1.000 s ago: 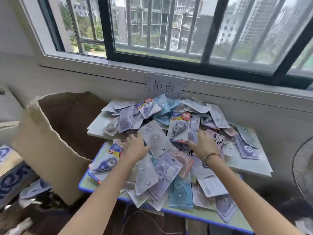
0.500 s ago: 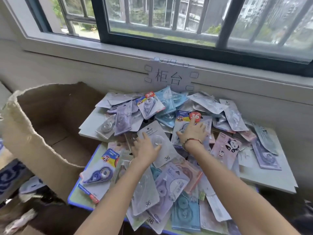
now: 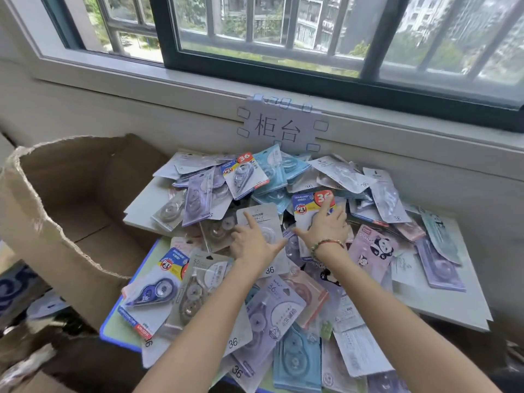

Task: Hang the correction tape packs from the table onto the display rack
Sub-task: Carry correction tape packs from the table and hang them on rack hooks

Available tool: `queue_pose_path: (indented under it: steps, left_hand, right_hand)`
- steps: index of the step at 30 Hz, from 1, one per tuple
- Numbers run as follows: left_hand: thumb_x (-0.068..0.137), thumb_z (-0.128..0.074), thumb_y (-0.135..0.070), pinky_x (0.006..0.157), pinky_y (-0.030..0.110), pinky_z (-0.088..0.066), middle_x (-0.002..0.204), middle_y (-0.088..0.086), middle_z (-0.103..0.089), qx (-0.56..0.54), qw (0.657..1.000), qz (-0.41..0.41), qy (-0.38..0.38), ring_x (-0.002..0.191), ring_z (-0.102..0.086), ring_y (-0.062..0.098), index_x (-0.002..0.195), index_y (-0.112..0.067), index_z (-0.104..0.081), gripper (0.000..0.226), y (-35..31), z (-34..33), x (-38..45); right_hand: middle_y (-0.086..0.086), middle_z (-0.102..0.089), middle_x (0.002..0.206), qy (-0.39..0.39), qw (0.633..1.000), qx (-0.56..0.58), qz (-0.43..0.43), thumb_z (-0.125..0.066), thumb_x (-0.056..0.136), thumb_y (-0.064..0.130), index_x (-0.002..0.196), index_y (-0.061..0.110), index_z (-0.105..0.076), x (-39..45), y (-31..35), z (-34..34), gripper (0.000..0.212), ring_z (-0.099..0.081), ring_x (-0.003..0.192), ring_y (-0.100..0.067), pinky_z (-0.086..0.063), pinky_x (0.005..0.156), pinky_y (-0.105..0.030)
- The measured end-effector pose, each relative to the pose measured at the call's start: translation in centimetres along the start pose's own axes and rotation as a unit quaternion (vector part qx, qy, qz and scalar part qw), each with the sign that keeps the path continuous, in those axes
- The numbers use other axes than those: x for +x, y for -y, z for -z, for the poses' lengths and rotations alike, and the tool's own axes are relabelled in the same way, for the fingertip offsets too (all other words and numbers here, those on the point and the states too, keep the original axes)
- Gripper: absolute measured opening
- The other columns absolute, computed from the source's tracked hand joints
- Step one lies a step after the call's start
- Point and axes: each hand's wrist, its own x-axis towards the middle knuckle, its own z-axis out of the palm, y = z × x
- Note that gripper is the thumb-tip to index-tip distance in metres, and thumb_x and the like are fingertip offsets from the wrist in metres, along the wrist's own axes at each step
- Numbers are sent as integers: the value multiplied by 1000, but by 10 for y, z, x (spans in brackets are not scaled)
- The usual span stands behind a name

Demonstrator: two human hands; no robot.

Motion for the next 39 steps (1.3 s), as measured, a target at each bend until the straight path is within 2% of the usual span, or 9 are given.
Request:
queue_pose_path:
  steps: [7, 12, 15, 20, 25, 29, 32, 35, 39]
  left_hand:
    - [71, -55, -81, 95, 38, -43, 144, 32, -27, 5, 1000, 15, 3, 124, -45, 39, 150, -7, 19, 131, -8, -8, -4]
    - [70, -60, -77, 98, 40, -42, 147, 32, -22, -20, 1000, 20, 7, 128, -42, 40, 150, -6, 18, 132, -11, -5, -5]
    - [71, -63, -74, 97, 40, -43, 147, 28, -23, -42, 999, 19, 1, 127, -42, 39, 150, -6, 17, 132, -11, -2, -6]
    - [73, -69, -66, 100, 42, -42, 151, 22, -16, -84, 996, 11, -7, 131, -39, 39, 150, -4, 17, 131, -12, 4, -13]
    - [73, -76, -54, 112, 44, -29, 160, 16, 5, -167, 986, 4, -14, 142, -22, 41, 149, -7, 23, 133, -13, 13, -20]
    - [70, -80, -52, 116, 41, -21, 159, 20, -6, -200, 979, 4, -47, 145, -15, 36, 148, -1, 21, 137, -15, 22, -27]
    - [69, -78, -55, 115, 38, -21, 156, 20, -15, -200, 977, -5, -70, 144, -16, 32, 149, 3, 13, 135, -19, 29, -33]
    - [67, -78, -59, 115, 42, -21, 155, 20, -16, -201, 975, -22, -94, 142, -17, 34, 151, 0, 6, 133, -22, 33, -40]
    - [62, -81, -59, 109, 48, -31, 148, 21, -21, -224, 967, -60, -106, 137, -26, 36, 152, -6, 5, 135, -26, 37, -51]
  right_hand:
    - [-22, 0, 157, 18, 999, -26, 1, -69, 70, 65, 147, 3, 17, -4, -4, -7, 131, -4, 146, -33, -17, 116, -47]
    - [-17, -3, 157, 44, 998, -45, 13, -70, 69, 64, 147, 3, 17, -1, -3, -3, 132, -3, 145, -36, -19, 115, -52]
    - [-8, 5, 159, 65, 997, -36, 23, -73, 71, 57, 147, 7, 22, 1, -2, 5, 132, -4, 145, -37, -23, 111, -55]
    - [0, 11, 159, 38, 999, -5, 29, -74, 72, 53, 147, 13, 25, 2, -5, 17, 130, -18, 139, -35, -32, 105, -58]
    - [-5, 5, 158, 6, 997, 62, 38, -75, 71, 51, 147, 13, 23, -5, -15, 26, 130, -20, 138, -36, -32, 102, -57]
    - [-15, -6, 154, -28, 993, 111, 32, -72, 71, 56, 148, 7, 17, -14, -24, 32, 127, -15, 141, -33, -27, 110, -54]
    - [-14, -11, 153, -39, 993, 112, 27, -71, 68, 63, 149, 8, 13, -22, -35, 38, 129, -19, 140, -33, -29, 110, -54]
    - [-11, -9, 154, -47, 991, 125, 24, -76, 67, 57, 149, 12, 13, -31, -46, 47, 129, -19, 140, -31, -32, 108, -55]
    - [-10, -9, 154, -78, 985, 157, 7, -78, 67, 54, 150, 13, 11, -50, -62, 62, 129, -20, 140, -32, -33, 109, -49]
